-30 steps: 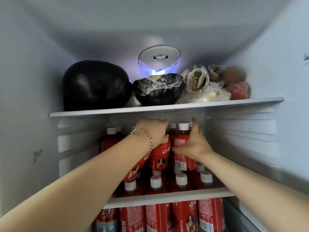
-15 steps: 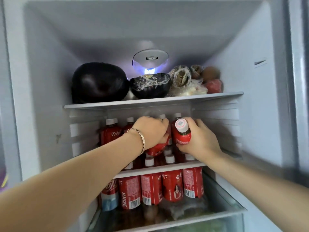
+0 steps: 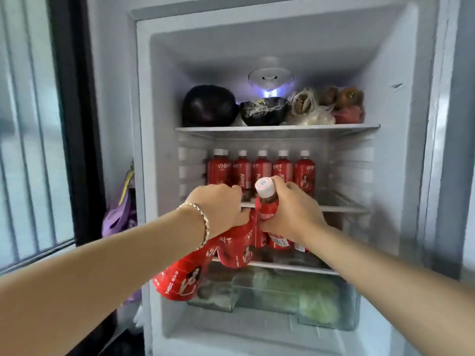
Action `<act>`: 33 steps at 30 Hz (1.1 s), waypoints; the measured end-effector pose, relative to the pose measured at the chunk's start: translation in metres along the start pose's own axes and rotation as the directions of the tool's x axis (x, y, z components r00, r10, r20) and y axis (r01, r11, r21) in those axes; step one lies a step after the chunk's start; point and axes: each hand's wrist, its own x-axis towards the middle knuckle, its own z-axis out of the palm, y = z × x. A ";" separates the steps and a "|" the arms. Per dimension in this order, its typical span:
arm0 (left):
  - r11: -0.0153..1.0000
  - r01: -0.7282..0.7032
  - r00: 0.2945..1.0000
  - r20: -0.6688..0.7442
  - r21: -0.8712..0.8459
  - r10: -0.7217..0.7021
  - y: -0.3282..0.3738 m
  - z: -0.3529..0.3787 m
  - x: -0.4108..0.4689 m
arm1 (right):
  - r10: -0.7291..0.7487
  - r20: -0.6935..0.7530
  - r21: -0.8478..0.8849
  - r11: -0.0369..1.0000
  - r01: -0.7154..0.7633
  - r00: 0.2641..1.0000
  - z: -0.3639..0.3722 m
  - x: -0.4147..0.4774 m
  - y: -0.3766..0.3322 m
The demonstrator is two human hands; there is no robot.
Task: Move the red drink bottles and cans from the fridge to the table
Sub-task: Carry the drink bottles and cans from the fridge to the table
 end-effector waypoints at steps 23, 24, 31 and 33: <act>0.467 0.725 0.409 0.229 0.507 -0.883 -0.146 -0.114 -0.583 | -0.817 0.381 0.703 0.561 0.438 0.433 0.068 -0.304 -0.476; 0.427 0.746 0.374 0.210 0.510 -0.903 -0.147 -0.128 -0.613 | -0.831 0.392 0.737 0.540 0.406 0.395 0.062 -0.325 -0.501; 0.094 0.832 0.027 0.130 0.547 -0.991 -0.123 -0.223 -0.818 | -0.970 0.230 0.895 0.241 0.375 0.076 0.003 -0.492 -0.664; -0.012 0.828 -0.071 0.083 0.561 -0.994 -0.113 -0.247 -0.869 | -0.987 0.161 0.906 0.138 0.401 -0.025 -0.017 -0.537 -0.703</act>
